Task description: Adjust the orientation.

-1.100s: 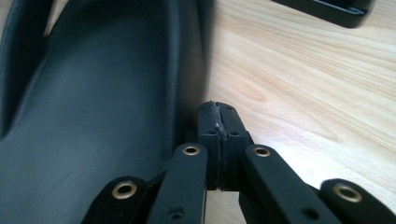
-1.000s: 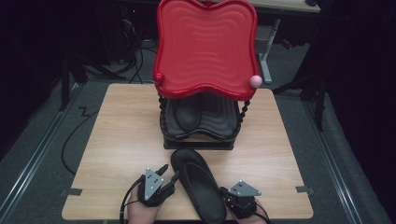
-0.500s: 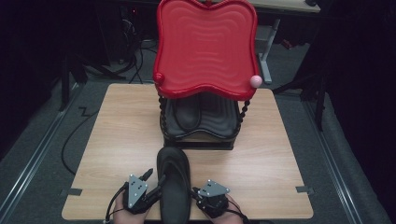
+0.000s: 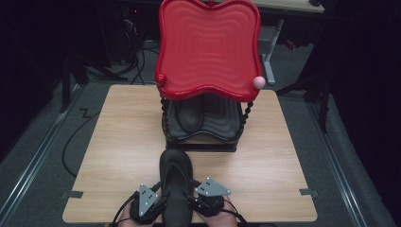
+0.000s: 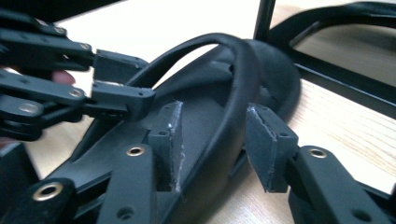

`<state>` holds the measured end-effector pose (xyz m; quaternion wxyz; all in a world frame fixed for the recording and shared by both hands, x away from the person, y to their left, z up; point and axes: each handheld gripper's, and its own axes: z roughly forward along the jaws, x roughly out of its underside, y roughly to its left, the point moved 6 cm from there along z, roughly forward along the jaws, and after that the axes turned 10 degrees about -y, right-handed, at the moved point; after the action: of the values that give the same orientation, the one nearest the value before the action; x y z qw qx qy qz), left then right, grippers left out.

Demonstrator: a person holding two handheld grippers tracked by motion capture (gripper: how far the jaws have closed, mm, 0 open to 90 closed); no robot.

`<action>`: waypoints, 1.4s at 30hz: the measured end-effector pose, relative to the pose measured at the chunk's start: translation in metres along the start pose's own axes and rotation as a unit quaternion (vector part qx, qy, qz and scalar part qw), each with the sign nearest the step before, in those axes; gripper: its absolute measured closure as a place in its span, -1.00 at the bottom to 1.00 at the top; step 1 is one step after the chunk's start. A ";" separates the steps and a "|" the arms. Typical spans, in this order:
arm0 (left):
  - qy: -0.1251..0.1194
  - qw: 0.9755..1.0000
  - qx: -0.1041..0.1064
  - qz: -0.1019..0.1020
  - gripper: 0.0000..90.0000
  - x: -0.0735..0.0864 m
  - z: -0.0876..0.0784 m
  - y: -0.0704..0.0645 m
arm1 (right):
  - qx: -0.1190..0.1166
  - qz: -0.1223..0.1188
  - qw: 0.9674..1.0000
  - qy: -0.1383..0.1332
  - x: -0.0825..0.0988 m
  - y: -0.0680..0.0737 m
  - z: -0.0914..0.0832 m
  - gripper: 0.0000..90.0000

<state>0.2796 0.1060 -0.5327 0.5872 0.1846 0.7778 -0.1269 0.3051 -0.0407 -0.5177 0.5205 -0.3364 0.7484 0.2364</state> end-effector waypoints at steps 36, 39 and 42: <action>-0.076 0.989 0.120 0.037 0.52 -0.051 0.024 -0.081 | 0.096 0.051 0.993 -0.037 0.007 -0.047 -0.090 0.61; -0.092 0.987 0.121 0.045 0.52 -0.059 0.016 -0.085 | 0.096 0.039 0.993 -0.054 -0.001 -0.043 -0.101 0.61; -0.106 0.986 0.119 0.049 0.52 -0.071 0.016 -0.084 | 0.096 0.032 0.992 -0.069 -0.010 -0.043 -0.107 0.61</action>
<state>0.2742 0.0141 -0.4706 0.6455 0.2770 0.6805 -0.2086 0.2737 -0.1420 -0.4714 0.5931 -0.2439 0.7401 0.2024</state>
